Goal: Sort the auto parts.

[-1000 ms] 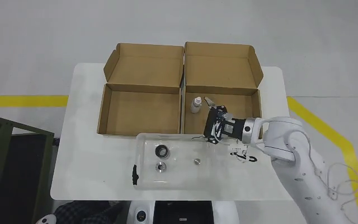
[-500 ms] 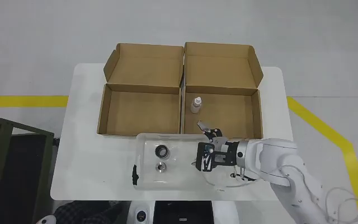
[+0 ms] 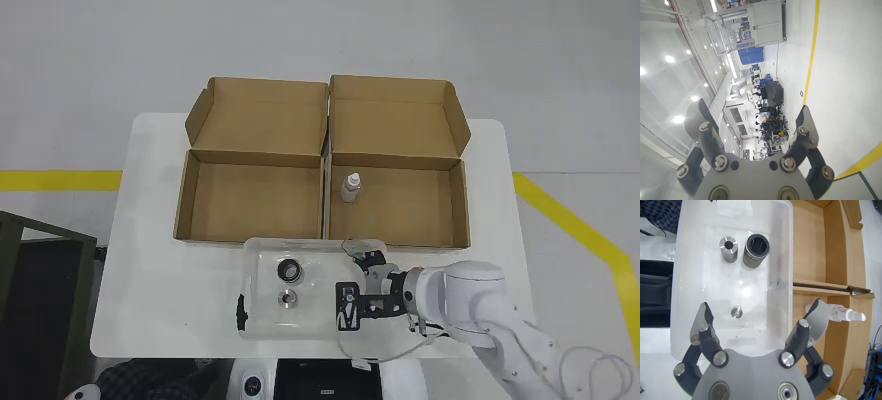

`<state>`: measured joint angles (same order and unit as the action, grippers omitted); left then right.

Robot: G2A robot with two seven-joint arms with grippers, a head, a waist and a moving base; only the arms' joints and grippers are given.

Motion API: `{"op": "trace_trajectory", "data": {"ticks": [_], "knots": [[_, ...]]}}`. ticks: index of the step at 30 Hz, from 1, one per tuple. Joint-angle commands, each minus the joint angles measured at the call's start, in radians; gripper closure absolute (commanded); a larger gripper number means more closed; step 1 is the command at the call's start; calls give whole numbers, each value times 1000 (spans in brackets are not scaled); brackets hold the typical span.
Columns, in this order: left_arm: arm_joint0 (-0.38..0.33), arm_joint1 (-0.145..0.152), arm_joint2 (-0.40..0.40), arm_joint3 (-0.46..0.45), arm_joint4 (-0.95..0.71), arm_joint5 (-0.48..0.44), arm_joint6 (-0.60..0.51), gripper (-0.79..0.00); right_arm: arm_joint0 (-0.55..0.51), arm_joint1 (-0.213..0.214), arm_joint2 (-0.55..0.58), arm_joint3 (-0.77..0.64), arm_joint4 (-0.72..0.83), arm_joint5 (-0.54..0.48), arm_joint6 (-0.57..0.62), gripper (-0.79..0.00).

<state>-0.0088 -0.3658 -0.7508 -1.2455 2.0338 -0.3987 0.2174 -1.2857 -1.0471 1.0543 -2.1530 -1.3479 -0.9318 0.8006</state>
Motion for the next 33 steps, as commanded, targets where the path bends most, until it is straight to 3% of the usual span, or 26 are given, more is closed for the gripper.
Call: {"op": "trace_trajectory", "data": {"ticks": [1,22,30,33], "knots": [[0,0,0,0,0,0,0,-785,7,0,-18,5,3,-4,27,-785],[0,0,0,0,0,0,0,-785,70,15,-144,79,5,38,126,-785],[0,0,0,0,0,0,0,-785,94,15,-181,113,1,61,148,-656],[0,0,0,0,0,0,0,-785,103,15,-192,122,-4,69,157,-573]]}}
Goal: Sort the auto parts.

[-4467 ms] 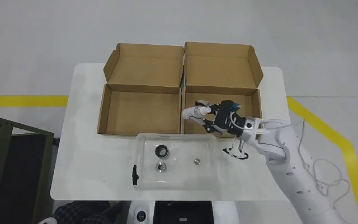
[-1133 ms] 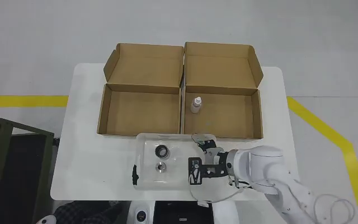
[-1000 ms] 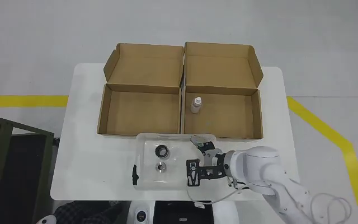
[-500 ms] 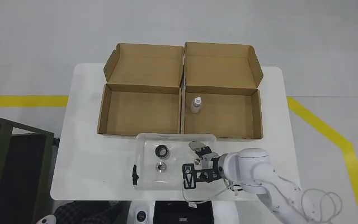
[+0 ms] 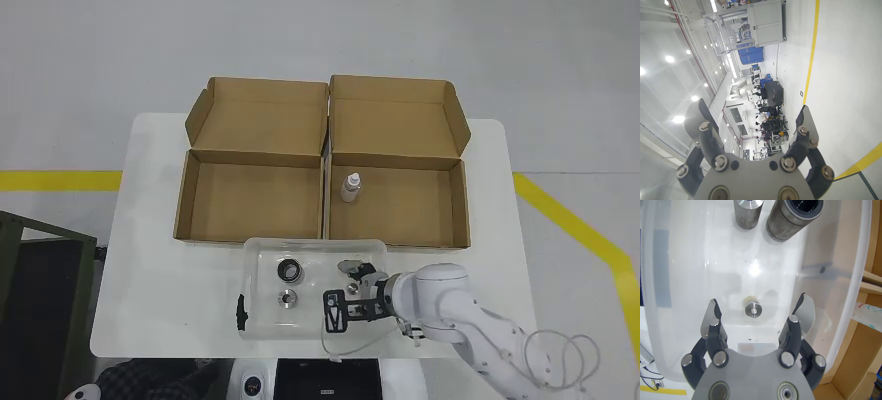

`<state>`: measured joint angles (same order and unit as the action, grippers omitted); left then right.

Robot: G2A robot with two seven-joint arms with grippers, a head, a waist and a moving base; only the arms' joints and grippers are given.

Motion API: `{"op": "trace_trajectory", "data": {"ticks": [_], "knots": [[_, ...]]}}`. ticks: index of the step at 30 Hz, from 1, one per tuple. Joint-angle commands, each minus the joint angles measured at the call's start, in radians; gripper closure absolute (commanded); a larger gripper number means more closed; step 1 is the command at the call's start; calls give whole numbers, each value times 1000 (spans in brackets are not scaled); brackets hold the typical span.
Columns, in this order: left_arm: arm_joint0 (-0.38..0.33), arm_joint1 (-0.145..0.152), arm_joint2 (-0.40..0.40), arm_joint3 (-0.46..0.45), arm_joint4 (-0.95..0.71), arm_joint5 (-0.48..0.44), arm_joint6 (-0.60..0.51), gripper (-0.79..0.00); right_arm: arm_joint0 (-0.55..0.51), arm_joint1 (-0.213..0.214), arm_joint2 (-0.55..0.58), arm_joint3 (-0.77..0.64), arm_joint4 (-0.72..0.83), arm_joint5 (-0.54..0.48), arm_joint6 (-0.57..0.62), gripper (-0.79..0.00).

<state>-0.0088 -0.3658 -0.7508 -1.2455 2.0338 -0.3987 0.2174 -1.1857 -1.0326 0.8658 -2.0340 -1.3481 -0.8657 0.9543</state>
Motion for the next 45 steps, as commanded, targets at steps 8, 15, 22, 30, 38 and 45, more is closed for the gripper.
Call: {"op": "trace_trajectory", "data": {"ticks": [8,15,22,30,38,45], "knots": [[0,0,0,0,0,0,0,-785,28,5,-40,16,-28,23,23,-397],[0,0,0,0,0,0,0,-785,51,8,-66,36,-21,34,34,-360],[0,0,0,0,0,0,0,-785,71,13,-88,49,-4,43,43,-231],[0,0,0,0,0,0,0,-785,86,19,-104,40,28,48,48,0],[0,0,0,0,0,0,0,-785,80,25,-78,10,91,48,13,0],[0,0,0,0,0,0,0,-785,55,36,-26,-5,133,43,-111,0]]}}
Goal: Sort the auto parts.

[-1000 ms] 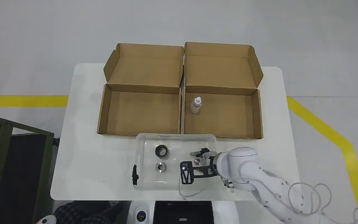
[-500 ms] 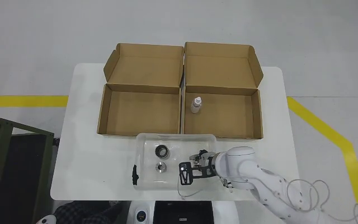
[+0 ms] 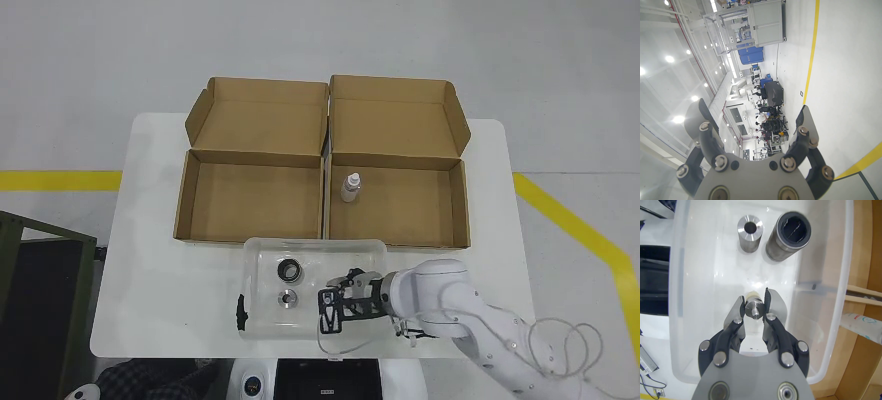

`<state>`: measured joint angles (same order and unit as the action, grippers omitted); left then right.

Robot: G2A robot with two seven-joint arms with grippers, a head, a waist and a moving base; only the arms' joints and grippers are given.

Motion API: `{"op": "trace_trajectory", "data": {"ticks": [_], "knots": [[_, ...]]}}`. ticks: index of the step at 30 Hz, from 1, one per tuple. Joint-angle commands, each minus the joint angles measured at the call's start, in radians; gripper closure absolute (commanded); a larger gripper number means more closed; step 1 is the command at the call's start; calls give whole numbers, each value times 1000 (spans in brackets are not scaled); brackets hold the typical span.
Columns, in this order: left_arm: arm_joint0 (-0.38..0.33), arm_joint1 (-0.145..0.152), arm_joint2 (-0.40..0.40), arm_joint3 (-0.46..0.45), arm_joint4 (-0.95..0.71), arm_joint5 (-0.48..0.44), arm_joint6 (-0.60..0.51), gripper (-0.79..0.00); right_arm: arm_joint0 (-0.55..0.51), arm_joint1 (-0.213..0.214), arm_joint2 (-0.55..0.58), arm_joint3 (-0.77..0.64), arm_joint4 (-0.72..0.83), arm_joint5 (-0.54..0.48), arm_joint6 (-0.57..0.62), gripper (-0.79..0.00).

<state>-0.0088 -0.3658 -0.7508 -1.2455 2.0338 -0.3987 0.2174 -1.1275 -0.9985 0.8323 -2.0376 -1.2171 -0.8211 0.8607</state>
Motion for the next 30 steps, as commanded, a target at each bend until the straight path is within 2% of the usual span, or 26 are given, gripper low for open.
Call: {"op": "trace_trajectory", "data": {"ticks": [1,5,18,30], "knots": [[0,0,0,0,0,0,0,-785,-8,3,16,-3,14,-5,-51,0],[0,0,0,0,0,0,0,-785,-18,6,45,12,31,-24,-173,0],[0,0,0,0,0,0,0,-785,-60,5,123,69,93,5,-557,0],[0,0,0,0,0,0,0,-785,-113,7,210,136,189,8,-797,0]]}}
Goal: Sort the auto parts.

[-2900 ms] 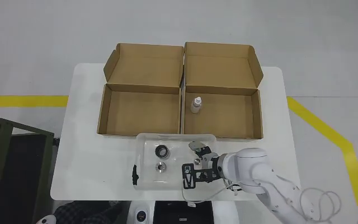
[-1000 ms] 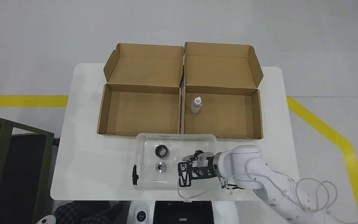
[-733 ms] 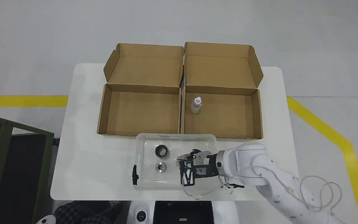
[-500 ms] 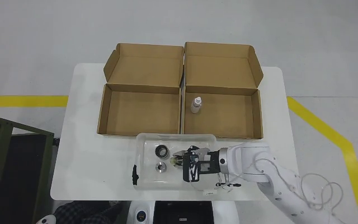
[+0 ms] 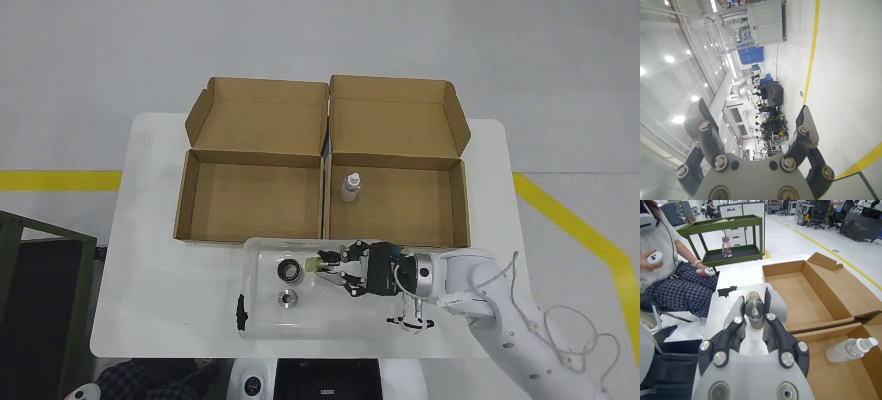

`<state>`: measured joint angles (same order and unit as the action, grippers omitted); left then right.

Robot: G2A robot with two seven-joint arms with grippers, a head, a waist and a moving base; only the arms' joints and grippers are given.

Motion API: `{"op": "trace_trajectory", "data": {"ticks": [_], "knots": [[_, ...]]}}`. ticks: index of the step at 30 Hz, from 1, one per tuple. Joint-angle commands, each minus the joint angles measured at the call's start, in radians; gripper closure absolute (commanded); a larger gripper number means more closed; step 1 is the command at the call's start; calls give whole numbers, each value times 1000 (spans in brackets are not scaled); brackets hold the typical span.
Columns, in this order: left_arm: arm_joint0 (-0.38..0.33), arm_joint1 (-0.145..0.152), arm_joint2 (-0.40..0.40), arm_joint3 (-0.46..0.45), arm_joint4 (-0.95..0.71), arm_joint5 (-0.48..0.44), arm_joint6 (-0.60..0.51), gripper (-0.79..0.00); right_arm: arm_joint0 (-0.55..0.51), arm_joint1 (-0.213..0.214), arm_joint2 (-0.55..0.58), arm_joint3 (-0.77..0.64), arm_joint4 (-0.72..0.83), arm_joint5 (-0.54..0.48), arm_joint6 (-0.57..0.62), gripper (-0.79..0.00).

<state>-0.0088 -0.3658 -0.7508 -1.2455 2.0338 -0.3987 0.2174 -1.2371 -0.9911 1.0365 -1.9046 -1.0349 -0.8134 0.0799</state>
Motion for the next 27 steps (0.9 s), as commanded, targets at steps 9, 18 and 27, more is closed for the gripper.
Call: {"op": "trace_trajectory", "data": {"ticks": [9,18,27], "knots": [[0,0,0,0,0,0,0,-785,-27,4,64,-3,1,-12,-84,0],[0,0,0,0,0,0,0,-785,-50,11,137,-21,20,-25,-111,0],[0,0,0,0,0,0,0,-785,-46,9,156,-29,27,-15,-99,0]]}}
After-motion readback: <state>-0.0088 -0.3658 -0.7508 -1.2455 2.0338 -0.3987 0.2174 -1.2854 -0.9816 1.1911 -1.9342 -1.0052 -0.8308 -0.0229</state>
